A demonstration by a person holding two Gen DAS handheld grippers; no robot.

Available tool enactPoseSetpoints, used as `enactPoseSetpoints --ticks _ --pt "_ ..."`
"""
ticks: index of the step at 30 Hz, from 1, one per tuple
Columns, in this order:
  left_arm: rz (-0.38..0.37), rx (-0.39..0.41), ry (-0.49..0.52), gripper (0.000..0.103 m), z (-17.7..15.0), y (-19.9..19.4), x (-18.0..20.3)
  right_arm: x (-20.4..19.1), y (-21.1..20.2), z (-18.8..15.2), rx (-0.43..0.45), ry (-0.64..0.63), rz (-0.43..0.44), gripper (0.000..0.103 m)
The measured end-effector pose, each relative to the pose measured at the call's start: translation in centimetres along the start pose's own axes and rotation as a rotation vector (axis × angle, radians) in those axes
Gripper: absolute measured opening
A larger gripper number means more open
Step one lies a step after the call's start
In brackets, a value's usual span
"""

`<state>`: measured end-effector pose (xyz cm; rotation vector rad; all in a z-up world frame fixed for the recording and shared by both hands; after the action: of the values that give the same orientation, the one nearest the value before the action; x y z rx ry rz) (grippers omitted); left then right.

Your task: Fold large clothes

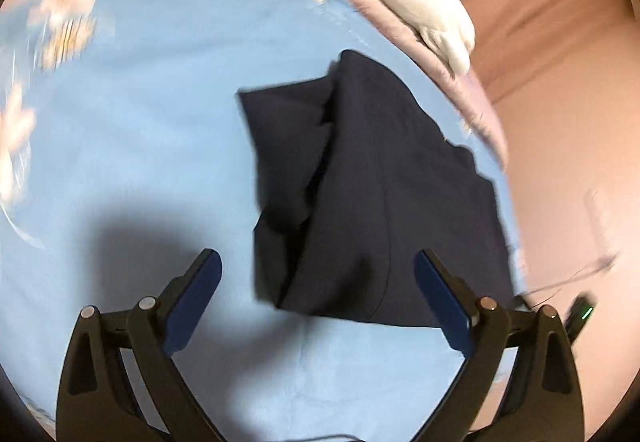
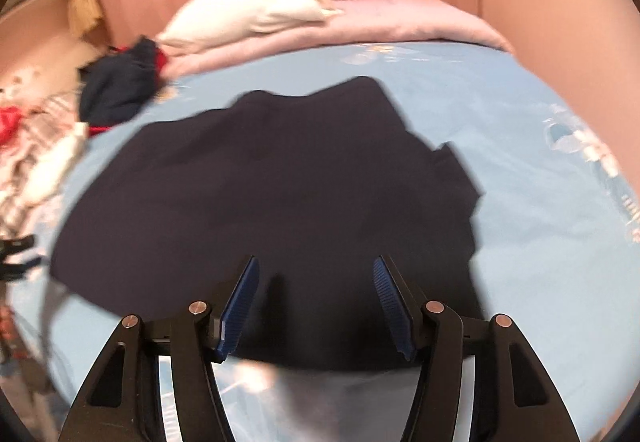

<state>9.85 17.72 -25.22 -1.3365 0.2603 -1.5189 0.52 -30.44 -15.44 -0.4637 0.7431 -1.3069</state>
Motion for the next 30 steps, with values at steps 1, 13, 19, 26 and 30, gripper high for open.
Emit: enactPoseSetpoints --ticks 1,13,19,26,30 --pt "-0.03 -0.014 -0.036 0.097 -0.4 0.2 -0.3 -1.0 -0.4 -0.4 0.009 -0.007 0.031 0.059" --pt "-0.259 -0.151 -0.164 0.102 4.3 5.0 1.9 -7.2 3.3 -0.6 -0.023 0.029 0.211 0.059" --pt "-0.261 -0.181 -0.124 0.102 7.0 7.7 4.0 -7.8 3.5 -0.6 -0.032 0.026 0.211 0.059" --pt "-0.202 -0.207 -0.001 0.102 7.5 10.0 6.1 -8.1 3.9 -0.2 -0.04 0.011 0.199 0.059" --pt "-0.148 -0.186 0.054 0.092 7.5 10.3 6.5 -9.7 5.6 1.6 -0.047 -0.044 0.202 0.059"
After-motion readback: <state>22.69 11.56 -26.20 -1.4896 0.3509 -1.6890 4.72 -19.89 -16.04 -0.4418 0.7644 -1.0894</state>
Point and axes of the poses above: each gripper's, at about its wrist camera, not at the fingertips, and y roughly the way its jaws point, x to its right, z to its top, the point moved 7 cm from there along y, roughly the way its jaws point, and after that the axes turned 5 degrees about z, right-handed, at the moved point
